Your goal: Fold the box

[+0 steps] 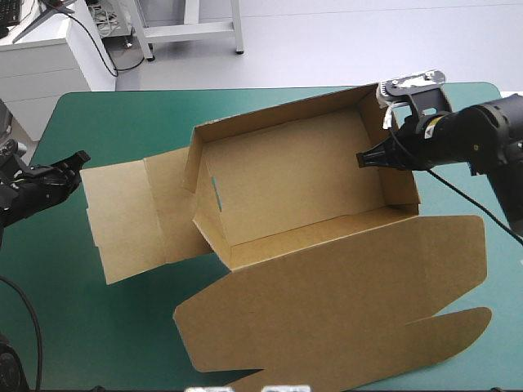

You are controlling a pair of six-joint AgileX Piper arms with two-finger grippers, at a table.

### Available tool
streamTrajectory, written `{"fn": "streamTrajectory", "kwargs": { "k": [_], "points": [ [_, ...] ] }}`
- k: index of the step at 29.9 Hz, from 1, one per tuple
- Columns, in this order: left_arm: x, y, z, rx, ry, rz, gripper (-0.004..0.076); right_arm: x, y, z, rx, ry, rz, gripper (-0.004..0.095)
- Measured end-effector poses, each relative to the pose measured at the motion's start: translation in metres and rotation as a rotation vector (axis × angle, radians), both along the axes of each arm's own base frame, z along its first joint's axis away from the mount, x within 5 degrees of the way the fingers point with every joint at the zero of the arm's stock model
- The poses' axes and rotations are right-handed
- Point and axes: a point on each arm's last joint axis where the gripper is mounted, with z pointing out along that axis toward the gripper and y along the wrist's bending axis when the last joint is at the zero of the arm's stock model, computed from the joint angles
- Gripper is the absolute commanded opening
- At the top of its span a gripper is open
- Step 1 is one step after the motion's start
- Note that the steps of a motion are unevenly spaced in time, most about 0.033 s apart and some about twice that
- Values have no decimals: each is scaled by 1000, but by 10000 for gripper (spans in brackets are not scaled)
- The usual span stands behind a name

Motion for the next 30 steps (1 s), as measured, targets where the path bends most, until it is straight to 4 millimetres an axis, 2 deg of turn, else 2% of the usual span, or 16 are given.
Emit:
{"fn": "streamTrajectory", "kwargs": {
  "k": [4,9,11,17,19,26,30],
  "points": [
    [0,-1,0,-3,7,-12,-8,-21,-4,16,45,-49,8,-19],
    [-2,-3,-5,39,44,-75,25,-25,-1,18,88,-45,27,-19],
    [-3,-2,-8,103,66,-119,97,-24,0,18,98,-45,30,-19],
    [-4,-3,-10,149,78,-168,459,-17,3,14,100,-36,29,-19],
    [-5,-4,-10,132,84,-181,528,-13,4,11,98,-30,28,-19],
    [-4,-15,-10,72,83,-232,534,-2,7,7,107,-40,21,-19],
    [-1,-42,-8,87,49,-399,534,6,9,6,119,-64,13,-19]
  ]
}}
